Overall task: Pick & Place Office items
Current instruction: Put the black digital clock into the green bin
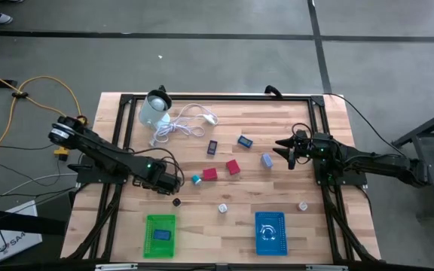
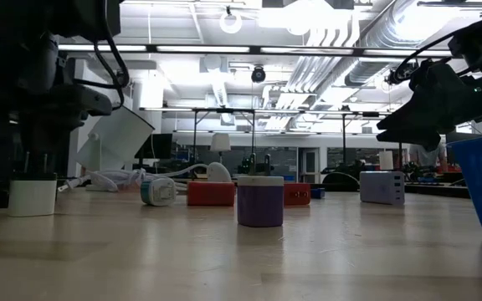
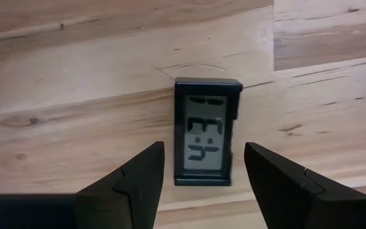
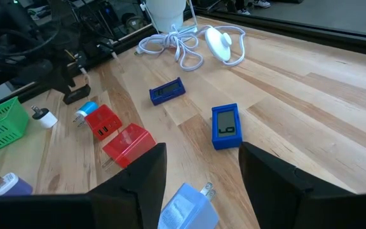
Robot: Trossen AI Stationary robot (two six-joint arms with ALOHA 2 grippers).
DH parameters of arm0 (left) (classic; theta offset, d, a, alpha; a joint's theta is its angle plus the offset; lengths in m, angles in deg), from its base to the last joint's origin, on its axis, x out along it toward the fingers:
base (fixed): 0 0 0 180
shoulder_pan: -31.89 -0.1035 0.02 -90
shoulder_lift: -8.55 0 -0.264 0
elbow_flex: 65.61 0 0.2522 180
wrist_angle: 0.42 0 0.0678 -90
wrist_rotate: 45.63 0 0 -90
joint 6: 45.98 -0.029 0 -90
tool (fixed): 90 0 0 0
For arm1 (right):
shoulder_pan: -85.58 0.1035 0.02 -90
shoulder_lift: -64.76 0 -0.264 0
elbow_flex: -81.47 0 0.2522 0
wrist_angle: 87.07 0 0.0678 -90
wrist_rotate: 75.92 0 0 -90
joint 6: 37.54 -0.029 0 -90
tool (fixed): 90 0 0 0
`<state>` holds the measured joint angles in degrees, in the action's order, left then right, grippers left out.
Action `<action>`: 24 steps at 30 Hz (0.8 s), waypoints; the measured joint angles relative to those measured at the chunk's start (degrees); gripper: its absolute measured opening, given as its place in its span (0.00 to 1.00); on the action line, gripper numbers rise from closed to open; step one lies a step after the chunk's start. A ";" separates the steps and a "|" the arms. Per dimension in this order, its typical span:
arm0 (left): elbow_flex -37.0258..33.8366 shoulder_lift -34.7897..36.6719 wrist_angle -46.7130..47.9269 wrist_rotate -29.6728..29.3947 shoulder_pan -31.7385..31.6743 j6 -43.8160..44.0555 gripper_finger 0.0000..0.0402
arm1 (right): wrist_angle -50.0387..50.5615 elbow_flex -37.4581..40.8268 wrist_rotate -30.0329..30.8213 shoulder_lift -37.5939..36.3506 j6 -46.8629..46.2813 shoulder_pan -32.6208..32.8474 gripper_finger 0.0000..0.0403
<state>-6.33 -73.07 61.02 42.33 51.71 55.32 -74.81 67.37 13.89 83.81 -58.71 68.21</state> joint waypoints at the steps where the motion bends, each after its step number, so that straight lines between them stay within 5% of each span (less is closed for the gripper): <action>1: 0.00 -0.40 -0.05 -0.02 -0.02 -0.54 0.52 | 0.02 0.02 -0.02 0.02 0.00 -0.02 0.46; 24: 0.00 -3.83 -2.57 -0.09 -0.20 -2.34 0.52 | -0.03 0.02 0.00 0.02 0.00 -0.02 0.46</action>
<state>-6.33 -76.90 58.45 42.24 51.51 52.98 -74.83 67.39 13.89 83.83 -58.71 68.19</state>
